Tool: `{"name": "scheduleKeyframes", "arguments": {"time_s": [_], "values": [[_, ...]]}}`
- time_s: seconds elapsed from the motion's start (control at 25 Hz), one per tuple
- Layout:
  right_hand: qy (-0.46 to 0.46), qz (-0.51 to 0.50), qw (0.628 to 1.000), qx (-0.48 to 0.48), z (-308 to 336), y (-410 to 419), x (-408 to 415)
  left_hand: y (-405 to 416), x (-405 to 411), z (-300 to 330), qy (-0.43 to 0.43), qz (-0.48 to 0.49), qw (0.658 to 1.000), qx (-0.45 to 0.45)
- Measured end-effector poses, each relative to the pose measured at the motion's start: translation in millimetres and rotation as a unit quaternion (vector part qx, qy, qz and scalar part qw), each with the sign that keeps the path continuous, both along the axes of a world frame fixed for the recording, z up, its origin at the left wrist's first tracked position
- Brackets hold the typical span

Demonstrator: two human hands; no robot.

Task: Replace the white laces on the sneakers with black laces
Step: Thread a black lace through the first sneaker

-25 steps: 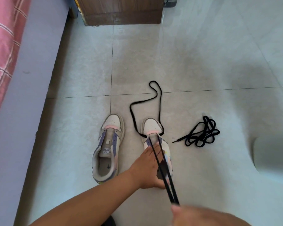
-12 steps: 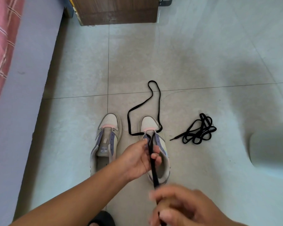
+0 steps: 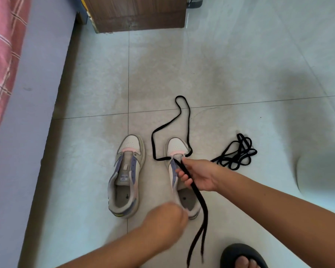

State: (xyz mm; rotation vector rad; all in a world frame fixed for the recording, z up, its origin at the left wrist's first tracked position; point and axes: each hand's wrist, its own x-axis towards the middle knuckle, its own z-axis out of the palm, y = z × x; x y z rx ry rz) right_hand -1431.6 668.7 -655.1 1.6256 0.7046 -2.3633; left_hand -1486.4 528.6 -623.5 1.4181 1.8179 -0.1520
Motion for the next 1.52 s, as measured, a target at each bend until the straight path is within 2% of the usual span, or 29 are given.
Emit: {"name": "scheduleKeyframes", "arguments": {"time_s": [0.04, 0.12, 0.2, 0.28, 0.4, 0.6, 0.72, 0.76, 0.88, 0.92, 1.0, 1.04, 1.08, 1.16, 1.2, 1.28, 1.4, 1.52], "values": [[-0.007, 0.018, 1.0, 0.009, -2, 0, -2, 8, -9, -14, 0.043, 0.061, 0.997, 0.036], [-0.018, 0.019, 0.999, 0.019, -4, -4, -3, 27, -20, -50, 0.028, 0.196, 0.976, 0.086], [-0.03, -0.007, 0.998, 0.05, 0, -13, -4, 41, -16, -79, -0.078, 0.319, 0.937, 0.12], [-0.05, -0.013, 0.991, 0.122, 6, -26, -2, 50, -3, -83, -0.146, 0.438, 0.876, 0.141], [-0.07, 0.015, 0.973, 0.221, 24, -49, 16, 58, 2, -75, -0.185, 0.482, 0.85, 0.102], [-0.032, 0.086, 0.947, 0.307, 49, -92, 51, 62, -3, -83, -0.065, 0.428, 0.896, 0.096], [-0.024, 0.103, 0.945, 0.31, 47, -96, 65, 60, 8, -75, -0.098, 0.494, 0.862, 0.061], [-0.032, 0.111, 0.946, 0.302, 45, -92, 70, 55, 14, -69, -0.102, 0.496, 0.861, 0.043], [-0.037, 0.151, 0.956, 0.25, 43, -78, 83, 42, 17, -57, -0.137, 0.512, 0.844, -0.081], [-0.034, 0.16, 0.959, 0.231, 42, -75, 87, 48, 5, -56, -0.122, 0.522, 0.841, -0.068], [-0.032, 0.154, 0.97, 0.187, 40, -69, 92, 82, -35, -55, -0.063, 0.549, 0.832, 0.056], [-0.033, 0.142, 0.975, 0.167, 38, -65, 92, 103, -57, -57, -0.035, 0.527, 0.841, 0.115], [-0.032, 0.133, 0.979, 0.151, 36, -62, 90, 124, -77, -63, -0.002, 0.473, 0.868, 0.149], [-0.033, 0.129, 0.982, 0.136, 34, -56, 86, 157, -102, -79, 0.042, 0.321, 0.936, 0.14], [-0.035, 0.131, 0.982, 0.134, 33, -53, 84, 166, -107, -90, 0.05, 0.257, 0.96, 0.098], [-0.034, 0.132, 0.981, 0.14, 34, -48, 80, 170, -106, -112, 0.07, 0.179, 0.981, 0.026], [-0.018, 0.129, 0.98, 0.152, 35, -42, 79, 168, -94, -119, 0.078, 0.167, 0.981, 0.063], [0.008, 0.124, 0.983, 0.132, 34, -41, 83, 158, -84, -80, -0.046, 0.278, 0.943, 0.179]]}}
